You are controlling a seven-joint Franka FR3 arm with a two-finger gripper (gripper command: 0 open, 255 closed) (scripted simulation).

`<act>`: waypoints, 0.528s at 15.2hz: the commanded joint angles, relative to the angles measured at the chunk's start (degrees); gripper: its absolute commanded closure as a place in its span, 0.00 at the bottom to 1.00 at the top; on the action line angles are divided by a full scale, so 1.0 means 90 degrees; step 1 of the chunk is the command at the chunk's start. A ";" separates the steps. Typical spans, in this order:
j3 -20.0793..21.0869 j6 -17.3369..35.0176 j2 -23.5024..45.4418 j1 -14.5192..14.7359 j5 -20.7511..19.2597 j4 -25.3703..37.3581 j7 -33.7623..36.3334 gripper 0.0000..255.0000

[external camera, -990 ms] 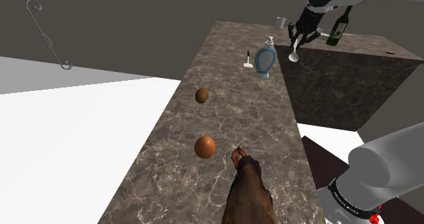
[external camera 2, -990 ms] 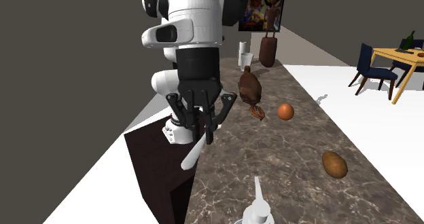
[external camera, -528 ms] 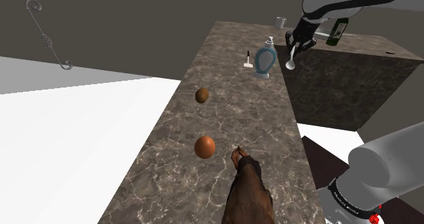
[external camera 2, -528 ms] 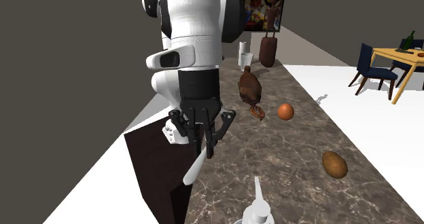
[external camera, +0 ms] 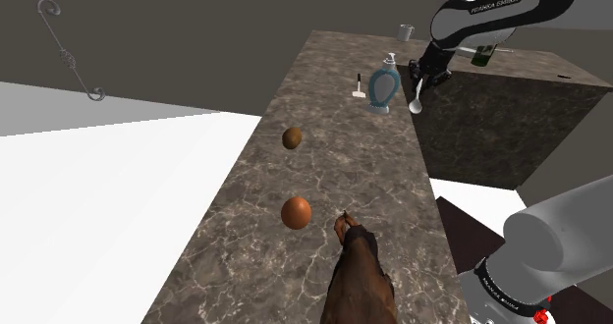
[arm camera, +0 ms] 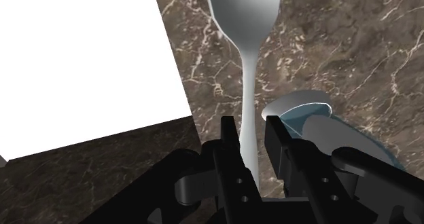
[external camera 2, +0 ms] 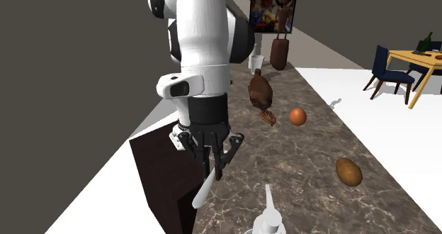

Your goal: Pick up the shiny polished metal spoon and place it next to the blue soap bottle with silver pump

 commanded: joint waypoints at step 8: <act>-0.0001 0.0792 0.0271 -0.0004 -0.0016 -0.0518 0.0023 1.00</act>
